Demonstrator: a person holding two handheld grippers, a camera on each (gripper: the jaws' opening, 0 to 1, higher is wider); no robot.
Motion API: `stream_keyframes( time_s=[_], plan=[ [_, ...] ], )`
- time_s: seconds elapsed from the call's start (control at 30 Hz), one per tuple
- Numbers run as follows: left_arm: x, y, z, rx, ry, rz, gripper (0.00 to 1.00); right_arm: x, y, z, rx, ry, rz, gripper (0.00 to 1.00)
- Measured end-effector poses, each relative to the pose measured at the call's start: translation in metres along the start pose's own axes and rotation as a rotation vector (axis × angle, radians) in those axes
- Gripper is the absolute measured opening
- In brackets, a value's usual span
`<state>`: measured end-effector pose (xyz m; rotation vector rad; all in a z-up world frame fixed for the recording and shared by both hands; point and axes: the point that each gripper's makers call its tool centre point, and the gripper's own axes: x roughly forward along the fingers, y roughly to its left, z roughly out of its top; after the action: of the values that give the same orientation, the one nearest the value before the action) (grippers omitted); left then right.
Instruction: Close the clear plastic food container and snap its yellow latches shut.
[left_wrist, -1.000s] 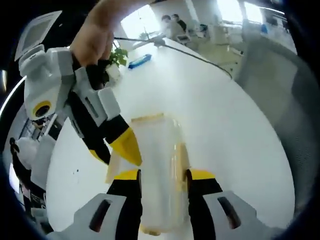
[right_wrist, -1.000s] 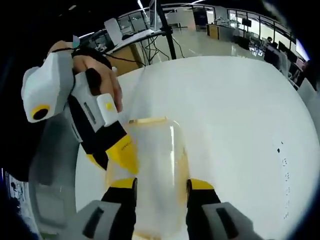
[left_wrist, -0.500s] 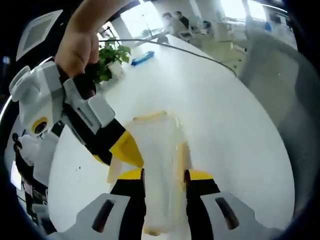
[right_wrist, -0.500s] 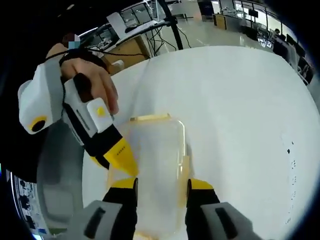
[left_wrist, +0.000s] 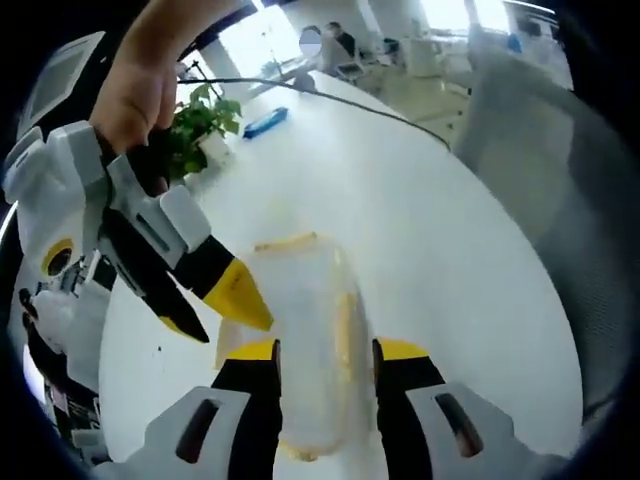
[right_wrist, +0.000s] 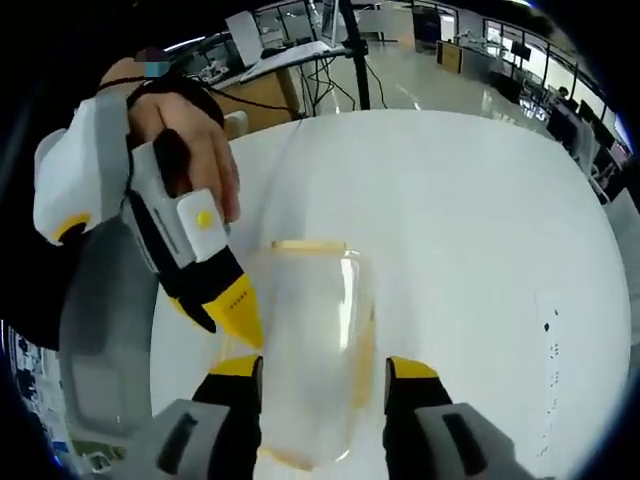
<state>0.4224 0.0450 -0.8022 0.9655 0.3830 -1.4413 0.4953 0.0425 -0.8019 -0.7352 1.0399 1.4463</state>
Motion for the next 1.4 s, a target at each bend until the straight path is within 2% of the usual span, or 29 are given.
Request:
stream_keyframes(
  time_s=[0.3,0.4,0.5,0.63,0.7,0.73,0.8,0.83,0.9,0.97,1.0,1.07,1.17,1.3,1.37,1.4],
  plan=[
    [-0.001,-0.001,-0.001,-0.012,0.009,-0.023,0.35,-0.001,0.001,0.004,-0.025,0.002,-0.024,0.46],
    [-0.001,0.003,-0.003,-0.003,0.024,-0.043,0.39,-0.001,0.002,0.004,-0.044,0.024,-0.048,0.47],
    [-0.003,0.007,-0.003,-0.029,0.029,-0.082,0.38,-0.005,0.006,0.005,-0.061,0.018,-0.07,0.46],
    [-0.005,0.017,-0.006,-0.07,0.029,-0.116,0.4,-0.01,0.015,0.009,-0.055,-0.014,-0.086,0.47],
    [-0.007,0.025,-0.007,-0.091,0.029,-0.129,0.41,-0.01,0.021,0.006,-0.064,0.0,-0.098,0.47],
    [-0.008,0.027,-0.005,-0.13,0.009,-0.144,0.42,-0.011,0.023,0.005,-0.067,0.006,-0.102,0.47],
    [-0.008,0.036,-0.007,-0.169,0.011,-0.155,0.42,-0.012,0.026,0.001,-0.053,0.016,-0.119,0.48],
    [-0.008,0.042,-0.007,-0.158,0.01,-0.151,0.42,-0.014,0.025,0.0,-0.052,0.026,-0.152,0.48],
    [-0.007,0.047,-0.008,-0.172,0.016,-0.153,0.41,-0.014,0.026,0.006,-0.018,-0.018,-0.169,0.49],
    [-0.008,0.052,-0.007,-0.171,0.021,-0.151,0.41,-0.011,0.028,0.004,-0.021,-0.008,-0.175,0.49],
    [-0.009,0.053,-0.008,-0.168,0.026,-0.151,0.41,-0.011,0.025,0.001,-0.033,0.017,-0.199,0.48],
    [-0.008,0.052,-0.009,-0.162,0.041,-0.161,0.41,-0.009,0.024,0.0,-0.011,0.012,-0.198,0.48],
    [-0.008,0.055,-0.018,-0.196,0.082,-0.137,0.43,-0.011,0.024,0.0,0.036,0.003,-0.199,0.48],
    [-0.01,0.065,-0.023,-0.318,0.082,-0.06,0.5,-0.013,0.019,-0.001,0.122,-0.018,-0.263,0.48],
    [-0.013,0.068,-0.028,-0.357,0.11,-0.011,0.49,-0.013,0.017,-0.004,0.187,-0.029,-0.298,0.5],
    [-0.014,0.067,-0.026,-0.413,0.103,0.001,0.49,-0.012,0.017,-0.002,0.203,-0.052,-0.313,0.5]
  ],
)
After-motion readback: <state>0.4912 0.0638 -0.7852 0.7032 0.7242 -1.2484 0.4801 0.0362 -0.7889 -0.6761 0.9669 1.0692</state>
